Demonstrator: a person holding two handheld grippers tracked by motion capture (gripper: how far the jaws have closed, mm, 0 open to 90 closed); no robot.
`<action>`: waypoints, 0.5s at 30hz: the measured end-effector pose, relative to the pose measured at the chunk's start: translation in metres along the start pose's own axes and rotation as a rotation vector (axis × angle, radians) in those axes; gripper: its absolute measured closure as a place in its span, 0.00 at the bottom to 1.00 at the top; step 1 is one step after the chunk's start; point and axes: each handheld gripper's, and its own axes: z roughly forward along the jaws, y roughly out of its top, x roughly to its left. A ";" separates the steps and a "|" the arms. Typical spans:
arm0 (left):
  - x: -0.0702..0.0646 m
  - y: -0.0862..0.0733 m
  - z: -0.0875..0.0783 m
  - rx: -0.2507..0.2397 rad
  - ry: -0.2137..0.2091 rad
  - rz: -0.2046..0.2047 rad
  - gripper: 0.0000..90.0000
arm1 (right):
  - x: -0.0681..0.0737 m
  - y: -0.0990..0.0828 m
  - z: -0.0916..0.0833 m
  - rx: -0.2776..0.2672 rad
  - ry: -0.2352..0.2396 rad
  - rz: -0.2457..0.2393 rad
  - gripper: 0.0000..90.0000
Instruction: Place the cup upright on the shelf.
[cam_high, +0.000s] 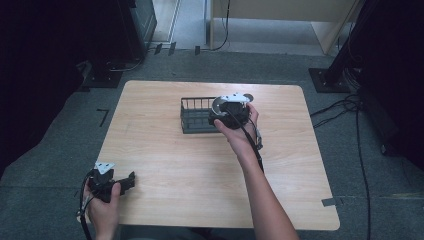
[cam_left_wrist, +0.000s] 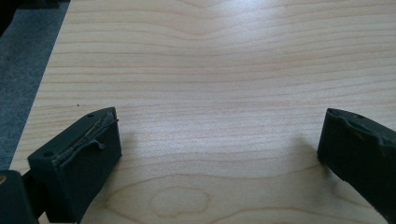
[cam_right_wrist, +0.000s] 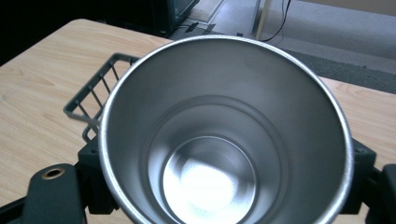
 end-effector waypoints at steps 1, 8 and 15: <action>0.000 0.000 0.000 -0.001 -0.001 -0.002 0.00 | 0.000 0.003 0.001 0.000 0.003 0.002 0.20; 0.000 0.000 0.000 0.000 0.000 -0.001 0.00 | -0.001 0.015 0.014 -0.035 -0.021 -0.036 0.20; 0.000 0.000 0.000 -0.001 0.000 -0.002 0.00 | -0.008 0.025 0.032 -0.024 -0.035 -0.004 0.20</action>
